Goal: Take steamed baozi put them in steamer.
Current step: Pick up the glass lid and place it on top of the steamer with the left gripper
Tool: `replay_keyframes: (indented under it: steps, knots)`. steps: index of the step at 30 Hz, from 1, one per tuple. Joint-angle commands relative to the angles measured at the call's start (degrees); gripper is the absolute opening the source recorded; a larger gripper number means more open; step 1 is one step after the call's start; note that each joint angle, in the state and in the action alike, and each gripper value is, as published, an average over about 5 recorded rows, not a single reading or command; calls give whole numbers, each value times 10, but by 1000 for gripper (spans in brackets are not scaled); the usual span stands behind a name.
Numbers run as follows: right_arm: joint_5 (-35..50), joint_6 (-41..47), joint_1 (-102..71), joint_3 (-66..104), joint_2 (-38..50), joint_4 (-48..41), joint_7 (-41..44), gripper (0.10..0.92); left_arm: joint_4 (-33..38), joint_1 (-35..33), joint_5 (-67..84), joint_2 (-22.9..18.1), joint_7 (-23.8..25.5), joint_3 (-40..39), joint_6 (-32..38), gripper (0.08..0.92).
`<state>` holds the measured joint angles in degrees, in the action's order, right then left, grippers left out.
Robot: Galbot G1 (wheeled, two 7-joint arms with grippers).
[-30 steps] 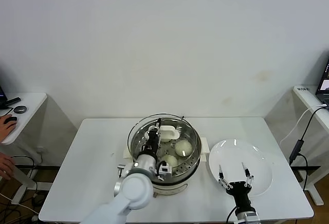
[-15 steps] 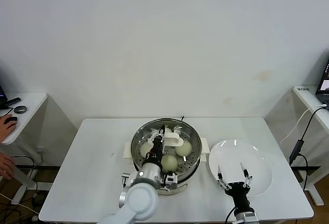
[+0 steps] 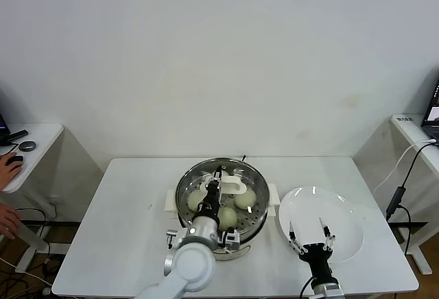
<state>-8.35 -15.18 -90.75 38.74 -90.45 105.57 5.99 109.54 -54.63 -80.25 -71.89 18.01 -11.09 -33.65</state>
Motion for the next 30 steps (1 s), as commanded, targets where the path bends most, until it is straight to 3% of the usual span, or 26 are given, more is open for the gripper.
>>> replay_keyframes:
  steps: [1,11,14,22,30]
  knots:
    - [1,0,-1,-1,0,1,0,823,-11,-7,-7,-5,-4,2,3,176]
    - [2,-1,-1,-4,0,2,1,823,-3,-20,14,-18,-20,8,6,176]
    - [4,1,-2,-4,0,4,2,823,16,-35,28,-15,-25,13,7,212]
    - [8,4,-2,-5,1,7,3,823,109,-114,114,9,-67,65,23,440]
    - [13,3,-8,-9,8,12,3,823,231,-228,295,41,-133,144,46,665]
